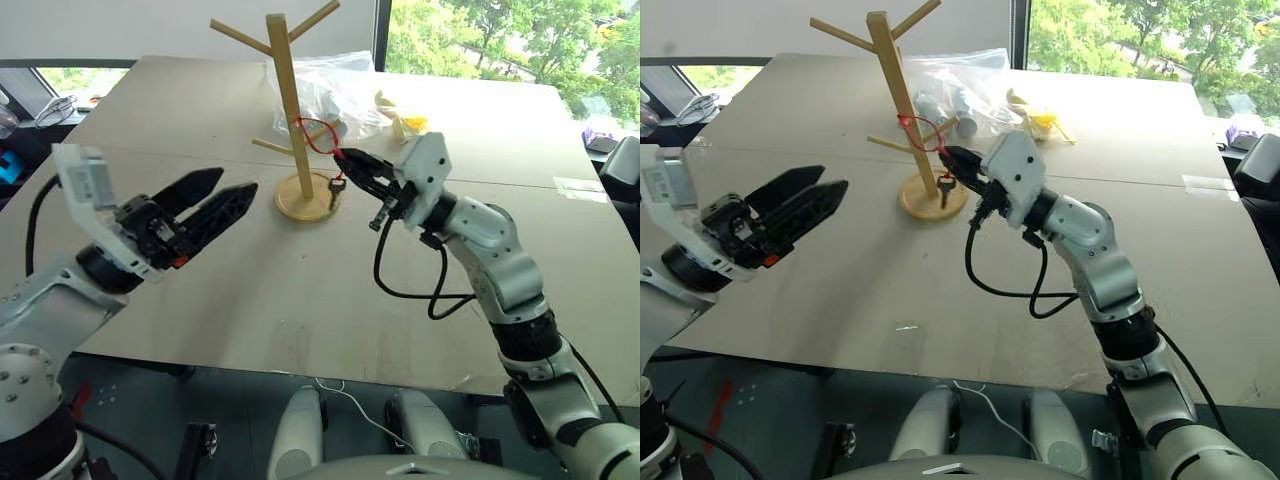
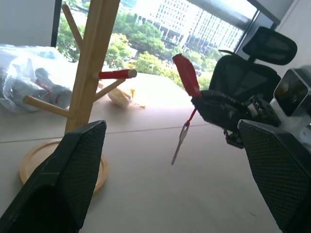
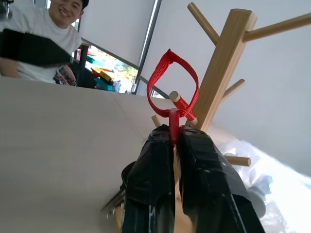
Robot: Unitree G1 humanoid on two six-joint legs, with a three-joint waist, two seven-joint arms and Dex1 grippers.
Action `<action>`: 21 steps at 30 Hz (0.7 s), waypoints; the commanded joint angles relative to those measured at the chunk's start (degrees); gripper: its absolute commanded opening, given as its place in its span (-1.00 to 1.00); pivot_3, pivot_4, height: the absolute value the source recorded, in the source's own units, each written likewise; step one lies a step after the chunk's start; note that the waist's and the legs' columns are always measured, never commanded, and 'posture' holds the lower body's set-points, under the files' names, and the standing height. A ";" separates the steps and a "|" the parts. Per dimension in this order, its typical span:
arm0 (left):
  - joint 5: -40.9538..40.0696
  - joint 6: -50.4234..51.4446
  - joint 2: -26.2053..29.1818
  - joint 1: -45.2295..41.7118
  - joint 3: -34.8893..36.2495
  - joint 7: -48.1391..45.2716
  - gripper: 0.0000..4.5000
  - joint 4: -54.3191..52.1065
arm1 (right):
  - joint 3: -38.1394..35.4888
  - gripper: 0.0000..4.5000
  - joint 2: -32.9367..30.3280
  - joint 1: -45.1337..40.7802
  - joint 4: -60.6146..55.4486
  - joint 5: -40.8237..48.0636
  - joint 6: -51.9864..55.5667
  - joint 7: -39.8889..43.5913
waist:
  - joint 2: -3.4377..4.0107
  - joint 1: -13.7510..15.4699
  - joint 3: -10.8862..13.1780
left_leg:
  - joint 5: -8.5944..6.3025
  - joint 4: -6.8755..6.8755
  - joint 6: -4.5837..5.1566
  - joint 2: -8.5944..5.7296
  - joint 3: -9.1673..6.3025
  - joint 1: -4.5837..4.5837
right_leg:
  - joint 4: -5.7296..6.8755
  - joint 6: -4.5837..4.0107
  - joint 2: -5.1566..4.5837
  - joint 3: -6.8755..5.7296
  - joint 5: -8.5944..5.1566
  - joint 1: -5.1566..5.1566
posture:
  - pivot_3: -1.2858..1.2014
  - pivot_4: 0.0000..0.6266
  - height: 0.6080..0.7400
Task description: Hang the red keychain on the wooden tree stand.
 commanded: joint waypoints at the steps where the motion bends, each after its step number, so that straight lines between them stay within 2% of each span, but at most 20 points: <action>1: -3.43 -2.70 1.89 0.88 1.88 2.13 1.00 -2.48 | -0.62 -0.97 1.69 -2.89 2.04 -1.16 -4.04 -1.25 | 0.00 0.01 0.00 | 0.00 0.00 0.00 0.00 0.00 0.00 | -0.01 0.00 0.00 0.00 0.00 0.00 | 0.03 -0.52 1.00; 11: -2.91 -6.43 3.93 2.82 0.25 2.00 1.00 -1.86 | 1.66 -0.97 5.78 -4.87 6.62 -3.23 -6.62 -0.90 | 0.01 -0.01 0.01 | 0.00 -0.02 0.00 0.01 0.01 0.00 | -0.01 -0.01 0.02 0.00 0.00 -0.01 | 0.03 -0.52 1.00; 21: -2.69 -8.08 4.83 3.85 -0.15 1.71 1.00 -1.69 | 1.53 -0.97 7.17 -7.21 10.21 -4.49 -3.16 -2.49 | 0.02 -0.03 0.01 | 0.00 -0.03 0.00 0.01 0.01 -0.01 | -0.02 -0.01 0.02 0.00 0.00 -0.03 | 0.03 -0.52 1.00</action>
